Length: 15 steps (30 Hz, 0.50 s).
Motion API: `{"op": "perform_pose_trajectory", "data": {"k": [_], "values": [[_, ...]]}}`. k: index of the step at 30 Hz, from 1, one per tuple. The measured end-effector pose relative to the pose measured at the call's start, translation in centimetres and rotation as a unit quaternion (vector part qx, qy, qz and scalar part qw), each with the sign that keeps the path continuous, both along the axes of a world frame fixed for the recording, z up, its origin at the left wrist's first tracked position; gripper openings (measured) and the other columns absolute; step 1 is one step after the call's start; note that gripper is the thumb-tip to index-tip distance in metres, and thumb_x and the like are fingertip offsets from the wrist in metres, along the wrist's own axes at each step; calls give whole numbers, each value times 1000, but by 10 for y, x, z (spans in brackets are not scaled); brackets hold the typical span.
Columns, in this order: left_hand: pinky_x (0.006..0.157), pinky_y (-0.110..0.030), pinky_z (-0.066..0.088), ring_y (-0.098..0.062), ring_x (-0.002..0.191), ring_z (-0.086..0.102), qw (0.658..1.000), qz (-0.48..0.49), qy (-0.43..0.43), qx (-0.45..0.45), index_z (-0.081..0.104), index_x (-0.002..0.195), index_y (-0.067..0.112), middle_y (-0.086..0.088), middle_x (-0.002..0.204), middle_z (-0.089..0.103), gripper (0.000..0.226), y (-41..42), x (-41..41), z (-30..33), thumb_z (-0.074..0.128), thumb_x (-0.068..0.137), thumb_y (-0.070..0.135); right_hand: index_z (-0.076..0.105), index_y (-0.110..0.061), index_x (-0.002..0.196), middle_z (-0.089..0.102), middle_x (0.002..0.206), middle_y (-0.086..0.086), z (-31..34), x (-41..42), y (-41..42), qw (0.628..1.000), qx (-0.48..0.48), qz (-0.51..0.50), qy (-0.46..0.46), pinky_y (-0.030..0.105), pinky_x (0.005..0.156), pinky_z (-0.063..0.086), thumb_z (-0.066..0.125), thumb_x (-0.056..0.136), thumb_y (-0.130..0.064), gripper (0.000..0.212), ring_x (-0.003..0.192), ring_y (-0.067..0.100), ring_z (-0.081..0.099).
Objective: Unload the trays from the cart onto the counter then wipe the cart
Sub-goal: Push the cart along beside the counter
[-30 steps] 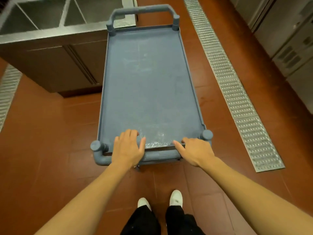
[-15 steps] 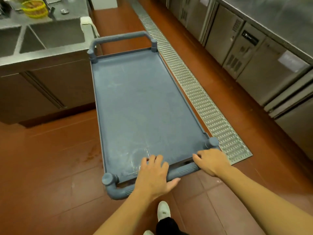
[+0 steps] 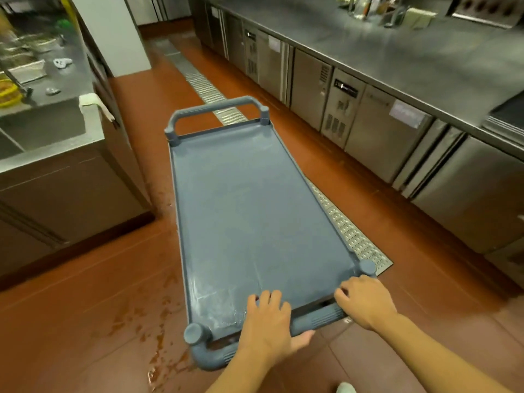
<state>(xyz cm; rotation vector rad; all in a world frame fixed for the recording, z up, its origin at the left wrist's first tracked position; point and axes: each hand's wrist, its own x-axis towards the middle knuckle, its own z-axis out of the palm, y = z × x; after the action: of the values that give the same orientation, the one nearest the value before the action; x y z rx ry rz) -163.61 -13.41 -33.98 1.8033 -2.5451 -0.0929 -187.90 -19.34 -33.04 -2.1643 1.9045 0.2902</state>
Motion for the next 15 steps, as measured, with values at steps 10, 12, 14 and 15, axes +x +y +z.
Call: {"op": "perform_pose_trajectory", "data": {"k": [10, 12, 14, 15], "values": [[78, -45, 42, -28, 96, 56, 996, 66, -12, 66, 65, 86, 22, 1, 100, 56, 80, -118, -162, 7, 40, 69, 96, 58, -24, 74, 63, 94, 6, -2, -159, -114, 1000, -4, 3, -5, 39, 75, 34, 20, 90, -47, 48, 88, 27, 56], [77, -44, 41, -28, 97, 55, 995, 75, -22, 58, 65, 87, 22, 1, 98, 55, 83, -147, -194, 6, 36, 69, 98, 71, -22, 94, 68, 110, 9, -7, -190, -147, 1000, -12, 3, 6, 40, 81, 38, 30, 97, -43, 47, 100, 31, 61], [82, -42, 39, -25, 104, 52, 993, 81, -34, 77, 63, 96, 23, 2, 104, 53, 87, -177, -222, 9, 29, 70, 99, 73, -19, 98, 70, 113, 11, -9, -216, -181, 1000, -25, -2, 9, 39, 81, 38, 33, 98, -40, 45, 103, 33, 61], [84, -41, 39, -24, 106, 51, 993, 82, -35, 83, 63, 98, 23, 3, 105, 52, 88, -194, -238, 12, 27, 71, 99, 73, -19, 96, 70, 111, 12, -10, -231, -198, 1000, -29, -2, 10, 39, 79, 36, 34, 98, -40, 44, 102, 33, 60]]}}
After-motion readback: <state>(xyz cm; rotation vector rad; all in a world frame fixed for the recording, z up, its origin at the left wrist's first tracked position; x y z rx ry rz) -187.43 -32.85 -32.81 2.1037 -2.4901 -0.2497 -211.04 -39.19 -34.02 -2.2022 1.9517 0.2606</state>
